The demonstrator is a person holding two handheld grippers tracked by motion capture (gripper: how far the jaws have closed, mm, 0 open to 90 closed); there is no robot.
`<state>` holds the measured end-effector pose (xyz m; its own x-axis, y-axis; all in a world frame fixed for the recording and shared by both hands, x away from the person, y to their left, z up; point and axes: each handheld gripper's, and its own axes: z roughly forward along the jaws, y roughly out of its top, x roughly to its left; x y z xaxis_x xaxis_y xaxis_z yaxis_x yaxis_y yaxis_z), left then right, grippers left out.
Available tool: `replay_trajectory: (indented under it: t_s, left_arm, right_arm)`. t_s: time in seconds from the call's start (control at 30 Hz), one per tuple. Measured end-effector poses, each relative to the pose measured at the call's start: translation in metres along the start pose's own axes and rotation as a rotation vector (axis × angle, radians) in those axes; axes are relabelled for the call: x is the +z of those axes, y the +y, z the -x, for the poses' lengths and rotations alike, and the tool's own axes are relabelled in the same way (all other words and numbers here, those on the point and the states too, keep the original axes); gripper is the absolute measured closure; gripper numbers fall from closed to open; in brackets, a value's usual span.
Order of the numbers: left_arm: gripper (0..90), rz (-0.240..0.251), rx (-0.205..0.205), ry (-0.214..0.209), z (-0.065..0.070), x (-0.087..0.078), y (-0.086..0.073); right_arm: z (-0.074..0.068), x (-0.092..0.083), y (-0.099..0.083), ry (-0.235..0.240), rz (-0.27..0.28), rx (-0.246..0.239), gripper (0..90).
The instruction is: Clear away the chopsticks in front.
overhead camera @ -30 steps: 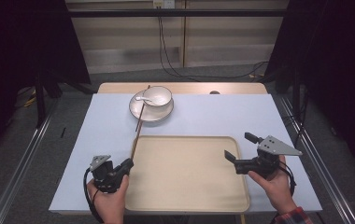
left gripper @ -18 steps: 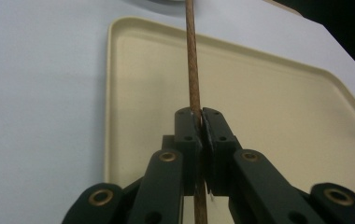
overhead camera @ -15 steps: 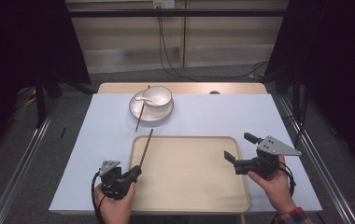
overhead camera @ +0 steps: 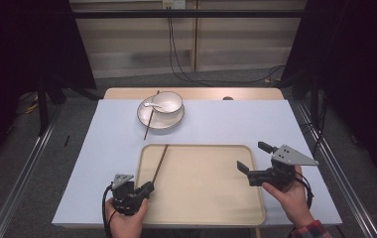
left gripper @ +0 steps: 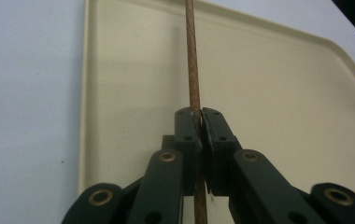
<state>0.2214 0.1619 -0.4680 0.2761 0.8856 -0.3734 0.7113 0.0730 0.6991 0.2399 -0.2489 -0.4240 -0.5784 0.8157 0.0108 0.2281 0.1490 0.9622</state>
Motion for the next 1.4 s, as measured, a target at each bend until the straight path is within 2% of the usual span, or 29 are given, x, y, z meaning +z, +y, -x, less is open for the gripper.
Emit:
replay_trajectory:
  t_s: [0.17,0.4,0.43,0.6,0.67,0.77,0.97,1.0,1.1,1.2,1.23,1.4]
  left_arm:
    - [85.3,0.002,0.009,0.022,0.000,0.001,0.002]
    - [83.4,0.003,0.004,0.019,-0.001,0.002,0.002]
    - [79.5,0.011,0.004,0.020,-0.001,0.001,0.002]
    - [70.6,0.047,0.005,0.002,-0.002,-0.001,0.010]
    - [67.3,0.070,0.012,0.004,-0.004,-0.001,0.017]
    - [62.2,0.078,0.004,-0.008,-0.006,0.000,0.022]
    - [50.3,0.111,0.042,0.001,-0.010,0.003,0.041]
    - [46.0,0.118,0.047,-0.002,-0.010,0.004,0.045]
    - [42.4,0.134,0.069,-0.004,-0.013,0.007,0.055]
    - [39.0,0.158,0.083,-0.002,-0.020,0.011,0.064]
    - [34.3,0.172,0.097,0.008,-0.024,0.014,0.069]
    - [31.5,0.188,0.105,0.008,-0.029,0.019,0.081]
  right_arm:
    - [0.001,0.000,0.000,0.002,0.006,0.002,1.6]
    - [0.000,0.000,0.000,0.003,0.004,0.003,1.6]
    - [0.000,0.000,0.000,0.005,0.001,0.002,1.6]
    - [0.000,0.000,0.000,0.006,0.002,0.001,1.6]
    - [0.000,0.000,0.000,0.009,0.000,0.002,1.6]
    - [0.000,0.000,0.000,0.004,0.000,0.002,1.6]
    - [0.000,0.000,0.000,0.006,-0.001,0.001,1.6]
    - [0.000,-0.001,0.000,0.006,0.000,0.000,1.6]
    - [0.000,0.000,0.000,0.008,-0.001,-0.001,1.6]
    - [0.000,-0.001,0.000,0.008,-0.001,-0.002,1.6]
    - [0.001,-0.001,0.000,0.006,0.001,-0.004,1.6]
    - [0.002,-0.001,0.000,0.008,0.000,-0.001,1.6]
